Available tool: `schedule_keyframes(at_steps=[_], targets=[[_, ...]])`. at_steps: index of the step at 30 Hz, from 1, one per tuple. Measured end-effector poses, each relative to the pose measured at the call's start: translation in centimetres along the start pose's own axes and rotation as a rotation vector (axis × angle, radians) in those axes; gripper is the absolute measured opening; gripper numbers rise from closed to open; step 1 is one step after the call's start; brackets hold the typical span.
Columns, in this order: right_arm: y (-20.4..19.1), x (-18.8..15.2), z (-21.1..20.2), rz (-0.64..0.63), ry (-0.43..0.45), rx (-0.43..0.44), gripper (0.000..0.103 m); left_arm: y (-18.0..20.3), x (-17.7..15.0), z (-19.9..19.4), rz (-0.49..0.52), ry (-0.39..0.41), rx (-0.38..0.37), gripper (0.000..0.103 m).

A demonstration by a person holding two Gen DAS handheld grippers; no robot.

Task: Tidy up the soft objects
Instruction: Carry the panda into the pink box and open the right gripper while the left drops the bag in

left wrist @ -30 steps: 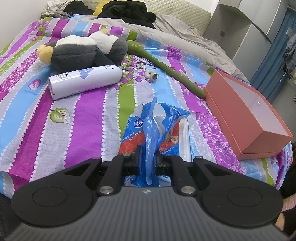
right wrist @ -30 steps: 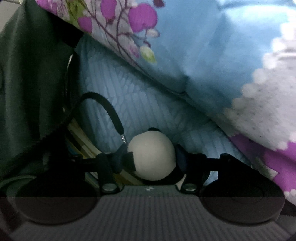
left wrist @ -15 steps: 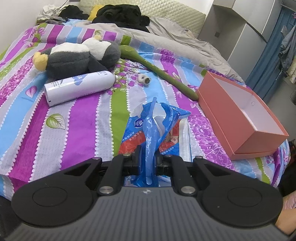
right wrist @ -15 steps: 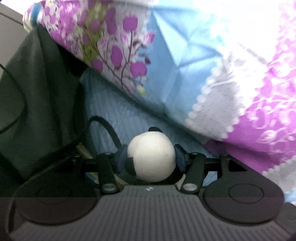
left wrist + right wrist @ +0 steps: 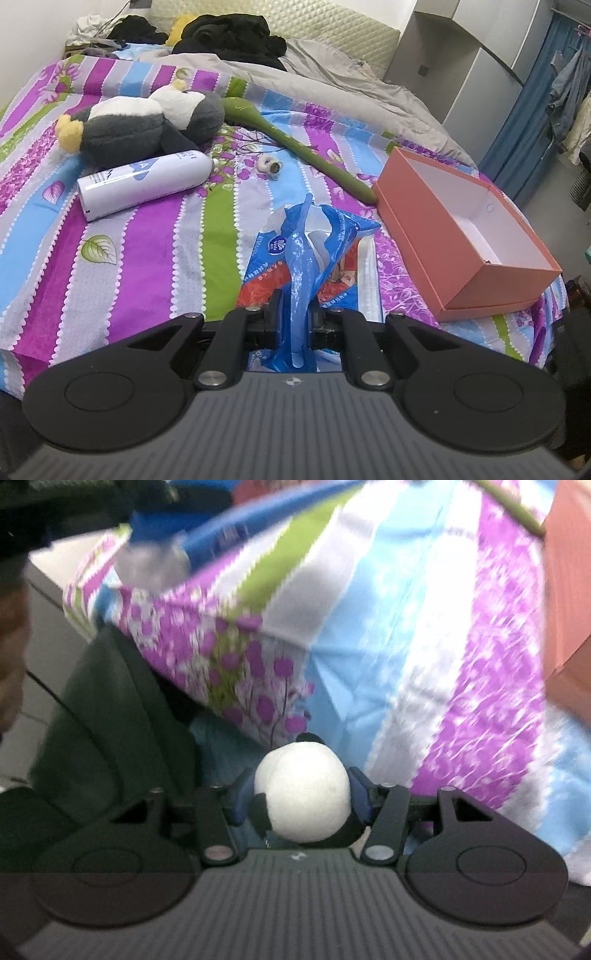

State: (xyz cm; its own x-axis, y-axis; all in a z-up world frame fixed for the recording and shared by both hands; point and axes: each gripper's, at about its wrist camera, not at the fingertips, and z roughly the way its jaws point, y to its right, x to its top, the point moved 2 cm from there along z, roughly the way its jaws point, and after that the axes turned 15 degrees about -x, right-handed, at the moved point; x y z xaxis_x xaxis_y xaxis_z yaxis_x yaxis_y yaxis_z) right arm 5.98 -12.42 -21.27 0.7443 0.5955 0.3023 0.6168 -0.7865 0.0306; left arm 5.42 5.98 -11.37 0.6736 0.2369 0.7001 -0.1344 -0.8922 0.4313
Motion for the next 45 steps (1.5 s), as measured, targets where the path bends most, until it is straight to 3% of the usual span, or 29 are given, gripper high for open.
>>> schedule_keyframes(at_steps=[13,18,23,36,45], targets=[[1.9,2.8,-9.0,0.131,0.264,-0.056,0.057,3.6,3.2,0.3,0.004,0.011,-0.021,0.013],[4.6,3.8,-11.7,0.215,0.337,-0.078,0.057,5.4,5.5,1.2,-0.013,0.045,-0.014,0.013],[8.0,4.5,-13.7,0.296,0.422,-0.122,0.057,8.1,8.4,3.7,0.019,0.055,-0.054,0.013],[21.6,5.8,-16.1,0.504,0.511,-0.263,0.057,16.8,14.6,16.1,0.177,-0.027,-0.203,0.014],[31.2,6.2,-12.3,0.647,0.436,-0.342,0.057,18.6,16.7,26.3,0.191,-0.158,-0.251,0.014]])
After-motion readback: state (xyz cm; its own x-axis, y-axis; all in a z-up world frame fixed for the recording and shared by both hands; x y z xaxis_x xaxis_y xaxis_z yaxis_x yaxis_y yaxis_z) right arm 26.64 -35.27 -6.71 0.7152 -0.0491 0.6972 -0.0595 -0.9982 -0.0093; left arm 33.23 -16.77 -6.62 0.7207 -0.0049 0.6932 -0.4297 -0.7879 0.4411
